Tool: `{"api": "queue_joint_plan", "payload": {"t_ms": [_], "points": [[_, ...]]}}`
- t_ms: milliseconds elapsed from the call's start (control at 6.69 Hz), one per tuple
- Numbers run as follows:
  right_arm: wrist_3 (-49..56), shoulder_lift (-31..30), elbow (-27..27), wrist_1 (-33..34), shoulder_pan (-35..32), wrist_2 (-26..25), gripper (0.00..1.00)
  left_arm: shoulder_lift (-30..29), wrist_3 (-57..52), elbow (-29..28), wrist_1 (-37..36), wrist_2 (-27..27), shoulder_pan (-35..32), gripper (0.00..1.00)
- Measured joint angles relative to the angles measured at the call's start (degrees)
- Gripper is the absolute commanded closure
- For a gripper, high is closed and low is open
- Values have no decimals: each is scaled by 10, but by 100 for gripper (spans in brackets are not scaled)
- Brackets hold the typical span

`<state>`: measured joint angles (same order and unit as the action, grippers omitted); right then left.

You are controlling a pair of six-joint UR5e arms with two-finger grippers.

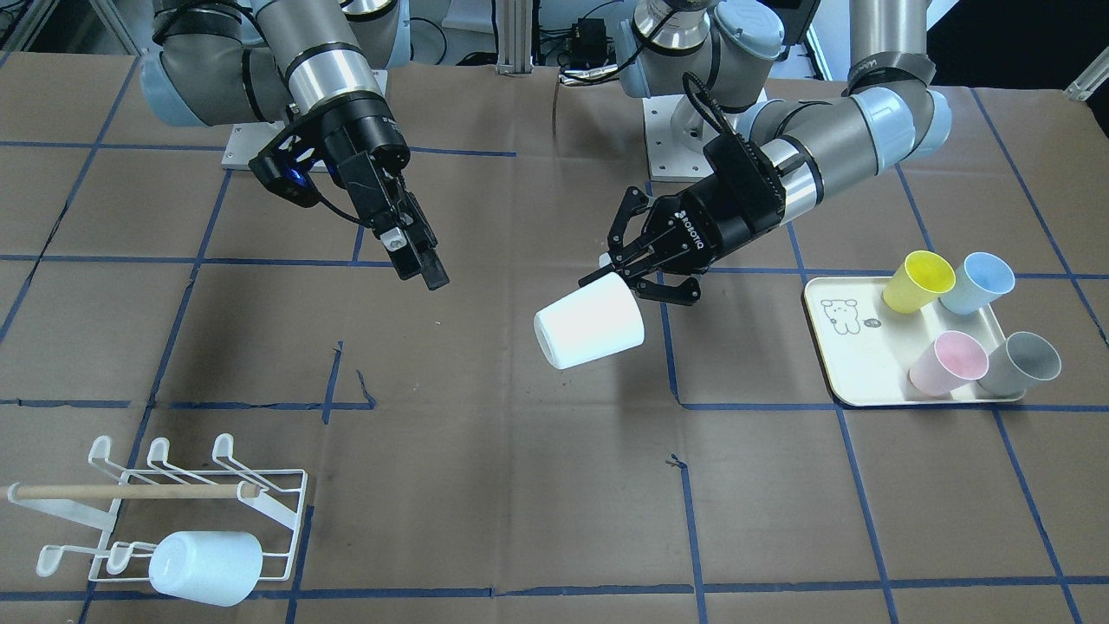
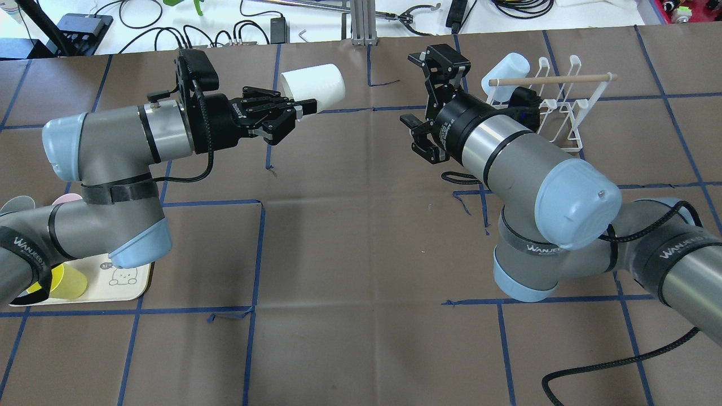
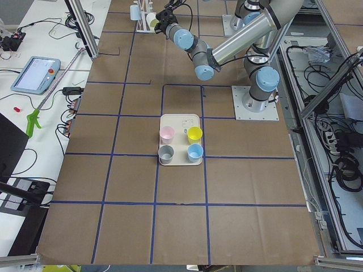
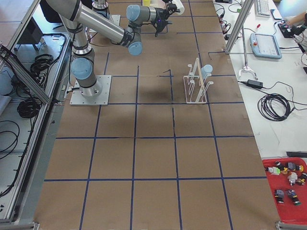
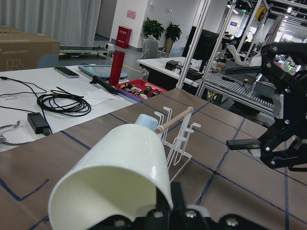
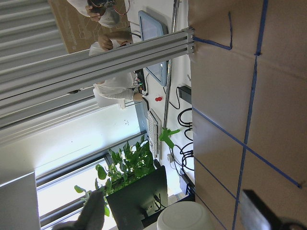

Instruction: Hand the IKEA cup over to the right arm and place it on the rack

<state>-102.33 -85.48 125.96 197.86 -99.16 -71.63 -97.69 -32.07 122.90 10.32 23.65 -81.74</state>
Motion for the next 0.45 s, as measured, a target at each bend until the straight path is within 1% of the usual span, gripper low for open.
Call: {"api": "queue_joint_plan", "payload": {"t_ms": [149, 448], "points": [[-10, 4, -1, -14, -16, -10, 1, -1, 15, 1, -16, 21, -22, 98], [-18, 6, -10, -53, -39, -18, 1, -3, 42, 2, -44, 39, -41, 98]]}}
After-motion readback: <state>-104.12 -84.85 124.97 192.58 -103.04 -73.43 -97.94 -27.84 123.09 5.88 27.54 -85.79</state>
